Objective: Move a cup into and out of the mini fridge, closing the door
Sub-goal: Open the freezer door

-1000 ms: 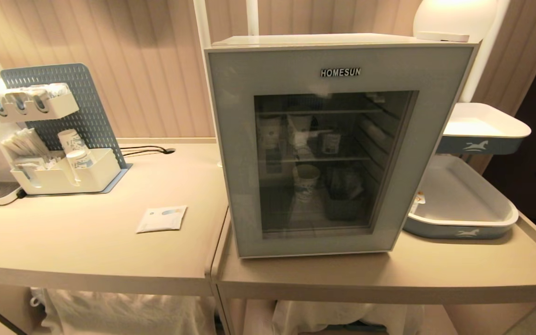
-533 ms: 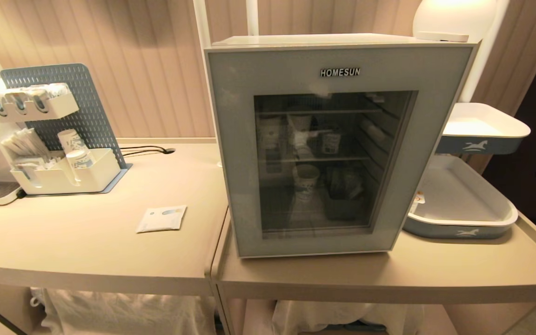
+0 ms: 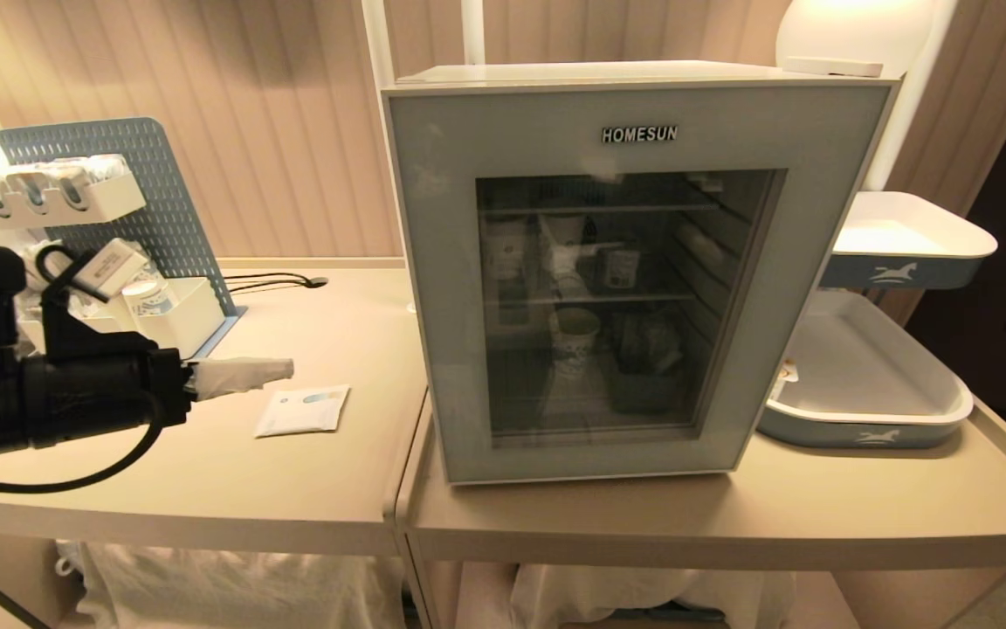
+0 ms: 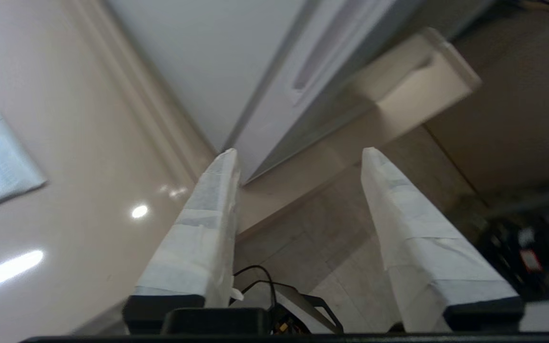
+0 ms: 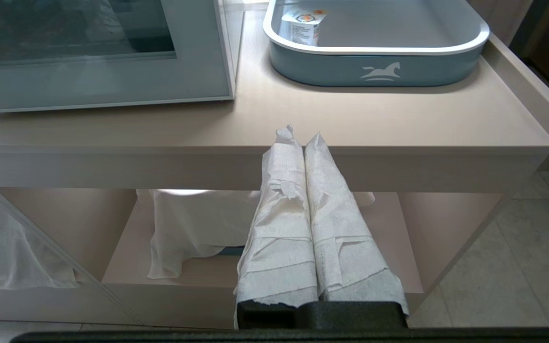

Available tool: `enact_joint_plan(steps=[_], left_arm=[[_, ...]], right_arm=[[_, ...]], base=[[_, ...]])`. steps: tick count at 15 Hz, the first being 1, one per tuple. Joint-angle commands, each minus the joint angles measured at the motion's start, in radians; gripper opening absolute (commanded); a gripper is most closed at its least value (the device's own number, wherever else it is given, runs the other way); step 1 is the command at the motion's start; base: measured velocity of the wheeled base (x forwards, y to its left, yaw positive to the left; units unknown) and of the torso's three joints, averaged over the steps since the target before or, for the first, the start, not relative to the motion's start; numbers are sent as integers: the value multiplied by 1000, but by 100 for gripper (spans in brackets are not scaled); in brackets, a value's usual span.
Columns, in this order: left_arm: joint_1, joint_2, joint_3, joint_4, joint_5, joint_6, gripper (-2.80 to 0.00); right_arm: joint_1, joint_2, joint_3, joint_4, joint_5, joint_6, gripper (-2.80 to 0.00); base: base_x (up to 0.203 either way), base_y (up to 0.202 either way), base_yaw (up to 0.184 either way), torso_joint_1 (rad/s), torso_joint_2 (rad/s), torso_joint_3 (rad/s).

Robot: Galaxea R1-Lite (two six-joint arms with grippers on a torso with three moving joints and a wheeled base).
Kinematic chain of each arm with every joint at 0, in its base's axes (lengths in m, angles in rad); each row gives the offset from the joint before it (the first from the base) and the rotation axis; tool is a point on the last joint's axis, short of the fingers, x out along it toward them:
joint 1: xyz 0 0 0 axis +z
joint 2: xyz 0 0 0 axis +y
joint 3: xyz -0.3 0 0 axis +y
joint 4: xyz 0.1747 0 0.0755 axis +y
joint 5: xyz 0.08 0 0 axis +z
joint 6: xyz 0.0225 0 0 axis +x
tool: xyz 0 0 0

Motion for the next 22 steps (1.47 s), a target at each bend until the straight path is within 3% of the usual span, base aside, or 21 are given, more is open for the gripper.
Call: enact_joint_plan(steps=[1, 3, 5, 6, 8, 11, 15, 22], left_arm=[[15, 138, 10, -131, -193, 21, 0], [15, 205, 13, -282, -287, 22, 0], [-9, 251, -8, -324, -338, 7, 0], [-28, 272, -22, -333, -352, 15, 0], [-58, 310, -24, -453, -357, 21, 0], [-123, 368, -12, -640, -357, -16, 0], [-196, 364, -16, -670, -357, -102, 0], [-262, 394, -30, -673, -334, -101, 0]], right_arm=[[0, 2, 0, 1, 0, -1, -280], [0, 1, 0, 1, 0, -1, -280], [0, 1, 0, 1, 0, -1, -280], [0, 1, 0, 1, 0, -1, -280], [0, 2, 0, 1, 0, -1, -280], [0, 2, 0, 1, 0, -1, -280], [0, 2, 0, 1, 0, -1, -280], [0, 2, 0, 1, 0, -1, -280]], base=[[0, 0, 0, 0, 0, 0], [0, 0, 0, 0, 0, 0], [0, 0, 0, 0, 0, 0], [0, 0, 0, 0, 0, 0], [0, 0, 0, 0, 0, 0], [0, 0, 0, 0, 0, 0], [0, 0, 0, 0, 0, 0], [0, 0, 0, 0, 0, 0]])
